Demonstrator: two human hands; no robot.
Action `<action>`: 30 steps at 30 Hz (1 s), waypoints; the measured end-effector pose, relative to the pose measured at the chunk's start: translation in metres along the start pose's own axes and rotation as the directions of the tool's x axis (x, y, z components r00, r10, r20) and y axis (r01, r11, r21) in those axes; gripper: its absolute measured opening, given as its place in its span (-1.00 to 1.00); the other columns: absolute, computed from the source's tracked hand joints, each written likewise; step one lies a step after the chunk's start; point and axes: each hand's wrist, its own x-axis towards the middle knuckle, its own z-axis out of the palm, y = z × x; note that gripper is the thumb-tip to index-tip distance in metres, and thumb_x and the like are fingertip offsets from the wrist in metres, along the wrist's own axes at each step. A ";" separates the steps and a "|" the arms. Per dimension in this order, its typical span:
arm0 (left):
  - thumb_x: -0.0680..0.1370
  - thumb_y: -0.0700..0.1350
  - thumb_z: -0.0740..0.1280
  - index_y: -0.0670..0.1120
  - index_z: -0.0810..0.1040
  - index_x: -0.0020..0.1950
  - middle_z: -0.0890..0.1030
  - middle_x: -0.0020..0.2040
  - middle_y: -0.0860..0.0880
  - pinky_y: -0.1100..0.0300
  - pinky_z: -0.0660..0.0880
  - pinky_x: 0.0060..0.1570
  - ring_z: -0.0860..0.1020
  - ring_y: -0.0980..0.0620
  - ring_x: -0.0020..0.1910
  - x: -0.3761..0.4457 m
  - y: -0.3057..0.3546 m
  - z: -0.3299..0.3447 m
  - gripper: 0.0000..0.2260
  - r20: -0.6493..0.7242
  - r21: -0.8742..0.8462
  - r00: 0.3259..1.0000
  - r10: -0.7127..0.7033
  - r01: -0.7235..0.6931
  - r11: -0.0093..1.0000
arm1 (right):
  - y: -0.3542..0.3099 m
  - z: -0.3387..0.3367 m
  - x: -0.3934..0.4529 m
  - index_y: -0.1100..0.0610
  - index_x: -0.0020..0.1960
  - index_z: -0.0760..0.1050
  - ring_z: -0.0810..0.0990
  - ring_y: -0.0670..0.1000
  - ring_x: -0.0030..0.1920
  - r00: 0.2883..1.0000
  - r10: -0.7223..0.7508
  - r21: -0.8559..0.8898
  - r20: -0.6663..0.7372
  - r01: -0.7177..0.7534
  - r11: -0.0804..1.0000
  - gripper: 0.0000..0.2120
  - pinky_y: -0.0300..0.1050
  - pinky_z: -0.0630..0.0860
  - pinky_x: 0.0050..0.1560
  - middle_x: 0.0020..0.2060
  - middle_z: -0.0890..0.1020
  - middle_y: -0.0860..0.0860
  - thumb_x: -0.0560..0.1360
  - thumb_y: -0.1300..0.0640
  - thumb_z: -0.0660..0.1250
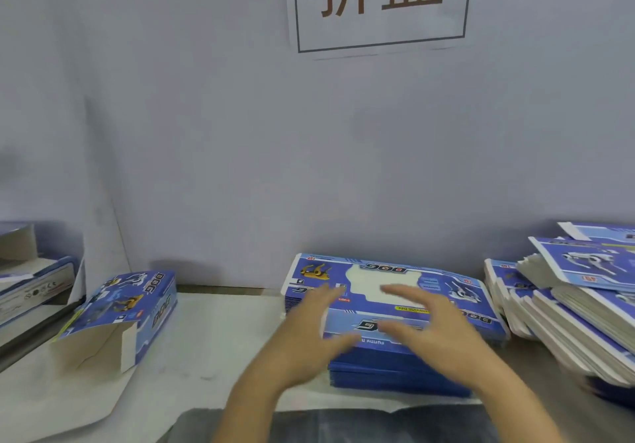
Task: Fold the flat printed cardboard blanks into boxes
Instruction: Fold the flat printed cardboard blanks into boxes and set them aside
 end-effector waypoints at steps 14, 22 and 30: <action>0.53 0.06 0.45 0.17 0.63 0.29 0.51 0.40 0.13 0.24 0.42 0.16 0.40 0.15 0.36 0.005 -0.005 0.008 -0.68 -0.043 0.142 0.997 -0.068 0.074 0.987 | -0.007 0.004 0.002 -0.26 0.33 0.50 0.32 -0.03 0.46 0.988 0.060 -0.317 0.139 -0.013 0.948 -0.58 0.00 0.33 0.44 0.45 0.41 -0.23 0.51 -0.04 0.46; 0.59 -0.02 0.39 0.22 0.60 0.21 0.57 0.24 0.24 0.49 0.41 0.15 0.48 0.33 0.24 0.005 0.009 0.006 -0.78 -0.397 0.024 0.886 0.239 -0.250 0.968 | -0.012 0.002 0.006 -0.17 0.20 0.63 0.57 -0.09 0.05 0.972 -0.178 -0.258 -0.154 0.134 0.957 -0.78 -0.14 0.54 0.07 0.11 0.67 -0.15 0.61 0.00 0.32; 0.47 0.07 0.37 0.10 0.37 0.31 0.47 0.21 0.22 0.53 0.49 -0.13 0.50 0.23 0.24 0.001 0.015 -0.016 -0.57 -0.694 -0.383 0.719 -0.041 -0.320 0.867 | -0.040 -0.029 -0.003 0.18 0.02 0.66 0.40 -0.05 -0.44 0.501 -0.519 -0.335 -0.693 0.414 0.847 -0.76 -0.36 0.29 -0.44 -0.51 0.38 -0.23 0.62 0.13 0.23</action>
